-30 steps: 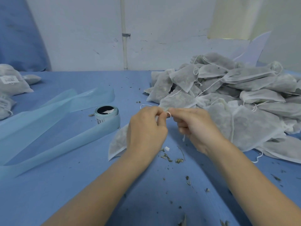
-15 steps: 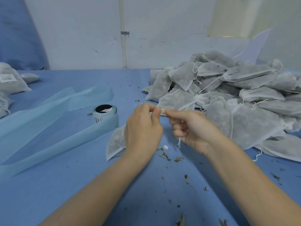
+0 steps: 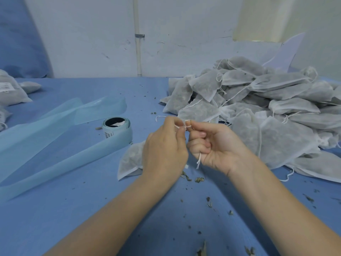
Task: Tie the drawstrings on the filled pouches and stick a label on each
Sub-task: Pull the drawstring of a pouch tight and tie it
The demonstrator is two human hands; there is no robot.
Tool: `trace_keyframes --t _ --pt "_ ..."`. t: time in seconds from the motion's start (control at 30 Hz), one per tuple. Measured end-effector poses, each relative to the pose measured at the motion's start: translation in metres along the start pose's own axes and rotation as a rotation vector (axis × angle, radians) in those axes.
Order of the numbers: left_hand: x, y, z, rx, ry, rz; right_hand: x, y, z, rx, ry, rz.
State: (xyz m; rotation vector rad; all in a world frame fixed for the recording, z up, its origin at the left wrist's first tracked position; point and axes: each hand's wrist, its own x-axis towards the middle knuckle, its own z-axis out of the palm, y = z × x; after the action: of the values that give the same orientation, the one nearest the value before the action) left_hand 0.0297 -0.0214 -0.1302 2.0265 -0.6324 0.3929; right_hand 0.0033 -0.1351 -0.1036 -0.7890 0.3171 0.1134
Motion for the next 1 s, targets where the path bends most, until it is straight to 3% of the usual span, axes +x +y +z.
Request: trace_keyframes --t 0.1,0.27,0.33,0.47,0.53,0.63,0.73,0.83,0.9,1.0 --pt "0.0 0.004 -0.004 -0.161 0.132 0.069 -0.001 0.001 0.002 -0.028 0.001 -0.027" --pt "0.003 0.003 -0.004 -0.113 0.277 0.127 -0.002 0.002 0.002 -0.058 0.028 -0.063" --pt "0.006 0.001 -0.006 -0.045 0.316 0.16 -0.001 0.003 0.001 -0.123 0.072 -0.127" --pt "0.013 -0.009 -0.011 0.283 0.435 0.493 0.001 0.003 -0.001 -0.39 0.127 -0.361" --pt "0.015 -0.011 -0.012 0.315 0.454 0.533 -0.001 0.002 -0.003 -0.53 0.122 -0.446" --pt "0.014 -0.008 -0.01 0.247 0.395 0.443 -0.003 0.002 -0.006 -0.712 0.146 -0.616" --pt "0.014 0.0 -0.012 0.069 0.244 0.206 0.002 0.009 -0.006 -0.785 0.18 -0.82" --pt "0.016 0.008 -0.015 -0.081 0.155 0.016 0.008 0.019 -0.002 -0.739 0.122 -0.822" --pt "0.016 0.013 -0.016 -0.114 0.121 -0.02 0.011 0.024 0.001 -0.635 0.069 -0.768" --pt "0.015 0.017 -0.019 -0.112 0.11 -0.008 0.011 0.027 0.004 -0.604 0.141 -0.798"
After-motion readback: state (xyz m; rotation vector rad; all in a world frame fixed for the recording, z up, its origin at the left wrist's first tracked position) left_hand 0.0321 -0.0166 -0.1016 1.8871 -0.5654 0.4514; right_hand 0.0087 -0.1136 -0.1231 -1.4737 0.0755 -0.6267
